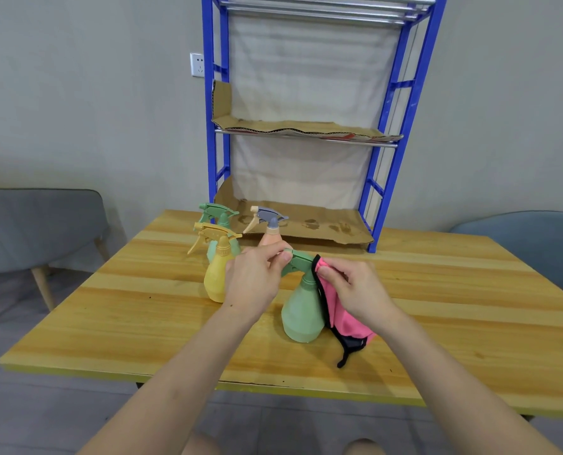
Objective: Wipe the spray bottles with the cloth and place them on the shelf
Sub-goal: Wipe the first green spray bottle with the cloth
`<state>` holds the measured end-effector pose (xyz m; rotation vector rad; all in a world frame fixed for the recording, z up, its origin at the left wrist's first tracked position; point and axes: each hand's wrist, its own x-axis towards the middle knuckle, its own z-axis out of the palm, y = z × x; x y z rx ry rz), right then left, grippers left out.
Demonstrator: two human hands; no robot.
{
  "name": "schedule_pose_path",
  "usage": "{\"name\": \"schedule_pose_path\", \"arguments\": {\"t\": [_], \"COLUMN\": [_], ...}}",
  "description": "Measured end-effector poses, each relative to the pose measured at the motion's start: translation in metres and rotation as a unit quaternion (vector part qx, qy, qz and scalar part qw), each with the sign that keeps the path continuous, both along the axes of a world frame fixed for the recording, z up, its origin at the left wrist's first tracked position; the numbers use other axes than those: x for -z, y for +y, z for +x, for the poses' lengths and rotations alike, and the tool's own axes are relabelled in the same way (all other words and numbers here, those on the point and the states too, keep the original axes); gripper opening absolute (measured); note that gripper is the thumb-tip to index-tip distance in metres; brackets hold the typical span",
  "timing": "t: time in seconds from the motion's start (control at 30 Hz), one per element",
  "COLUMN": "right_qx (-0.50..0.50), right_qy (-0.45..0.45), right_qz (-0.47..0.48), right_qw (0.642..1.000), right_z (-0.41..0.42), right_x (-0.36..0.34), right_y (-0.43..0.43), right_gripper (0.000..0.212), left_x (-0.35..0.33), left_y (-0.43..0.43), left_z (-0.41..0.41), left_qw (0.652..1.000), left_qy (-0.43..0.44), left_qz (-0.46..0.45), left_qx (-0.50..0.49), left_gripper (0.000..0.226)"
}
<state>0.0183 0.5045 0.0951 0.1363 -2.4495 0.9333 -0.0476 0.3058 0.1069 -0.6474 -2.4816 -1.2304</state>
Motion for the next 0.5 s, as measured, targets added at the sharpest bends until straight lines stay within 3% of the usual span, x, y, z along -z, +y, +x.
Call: {"name": "schedule_pose_path", "arguments": {"t": [0.27, 0.5], "right_qx": [0.057, -0.05], "right_qy": [0.025, -0.069], "right_qz": [-0.014, -0.093], "right_qw": [0.998, 0.992], "right_z": [0.004, 0.013], "right_x": [0.001, -0.01], "right_y": [-0.015, -0.001], "right_gripper": [0.019, 0.032], "left_x": [0.002, 0.001], "left_y": [-0.001, 0.0], "left_z": [-0.008, -0.011], "left_qw": [0.999, 0.999], "left_qy": [-0.032, -0.039], "left_qz": [0.016, 0.008], "left_qx": [-0.001, -0.01], "left_gripper": [0.016, 0.017]}}
